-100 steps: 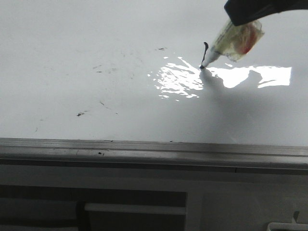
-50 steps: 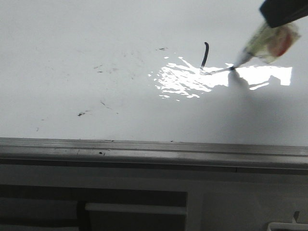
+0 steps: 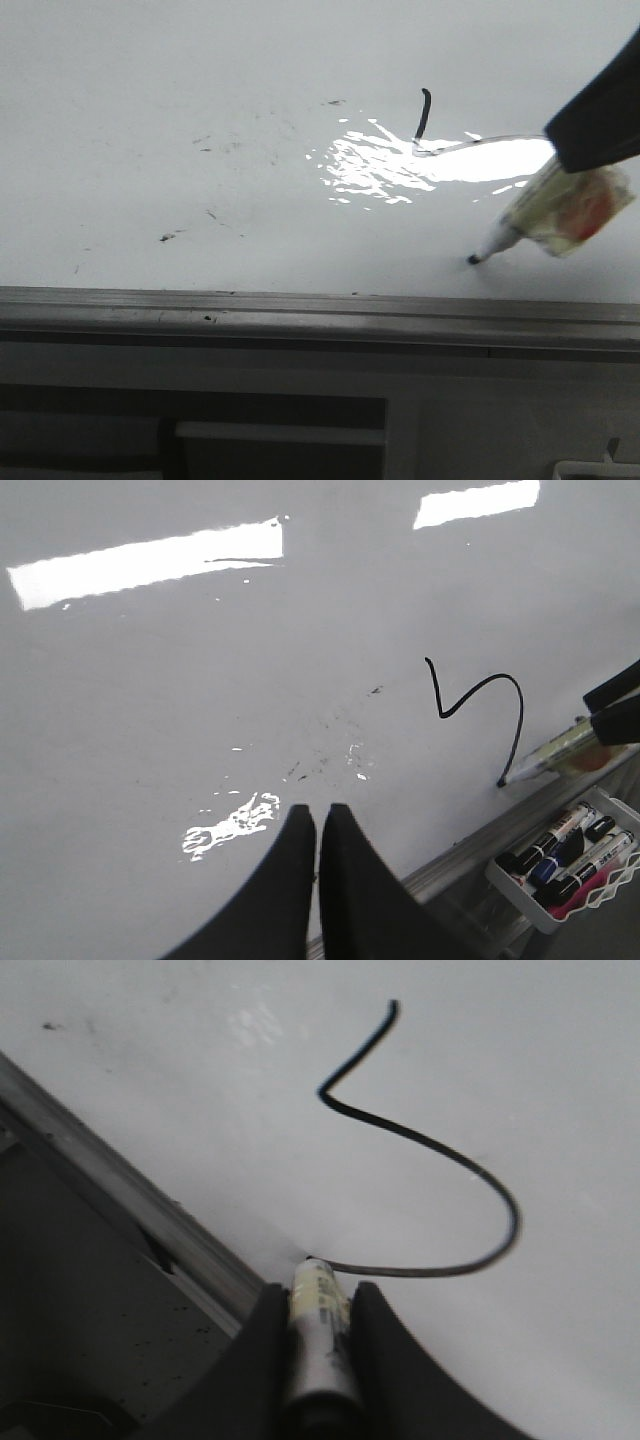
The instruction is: Write number 5 on whiteboard
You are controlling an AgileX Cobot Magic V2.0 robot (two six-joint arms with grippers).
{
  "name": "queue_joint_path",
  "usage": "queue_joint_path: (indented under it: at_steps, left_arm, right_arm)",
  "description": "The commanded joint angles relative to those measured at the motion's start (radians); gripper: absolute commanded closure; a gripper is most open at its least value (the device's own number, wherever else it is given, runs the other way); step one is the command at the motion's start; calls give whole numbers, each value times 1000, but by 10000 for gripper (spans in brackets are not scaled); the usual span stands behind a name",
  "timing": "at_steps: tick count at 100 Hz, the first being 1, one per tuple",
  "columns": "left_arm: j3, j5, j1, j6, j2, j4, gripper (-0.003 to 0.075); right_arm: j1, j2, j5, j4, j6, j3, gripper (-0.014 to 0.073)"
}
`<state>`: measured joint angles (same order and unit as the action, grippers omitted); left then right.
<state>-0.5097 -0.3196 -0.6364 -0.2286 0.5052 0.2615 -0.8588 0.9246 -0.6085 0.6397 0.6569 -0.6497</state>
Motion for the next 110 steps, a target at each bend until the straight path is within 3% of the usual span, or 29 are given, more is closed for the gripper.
queue_joint_path:
  at_steps: [1,33,45,68,110]
  left_arm:
    - [-27,76,3,9,2,15,741]
    - [-27,70,3,9,2,15,741]
    - [-27,72,3,9,2,15,741]
    - [-26,72,3,9,2,15,741]
    - [-26,70,3,9,2,15,741]
  right_arm:
    - [7,43,28,43,-1,-39,657]
    - [7,-32,33,117,-42,-222,657]
    - [9,-34,-10,173,-42,-225,657]
    - [9,6,47,175,-42,-225,657]
    - [9,64,20,210,-42,-225,657]
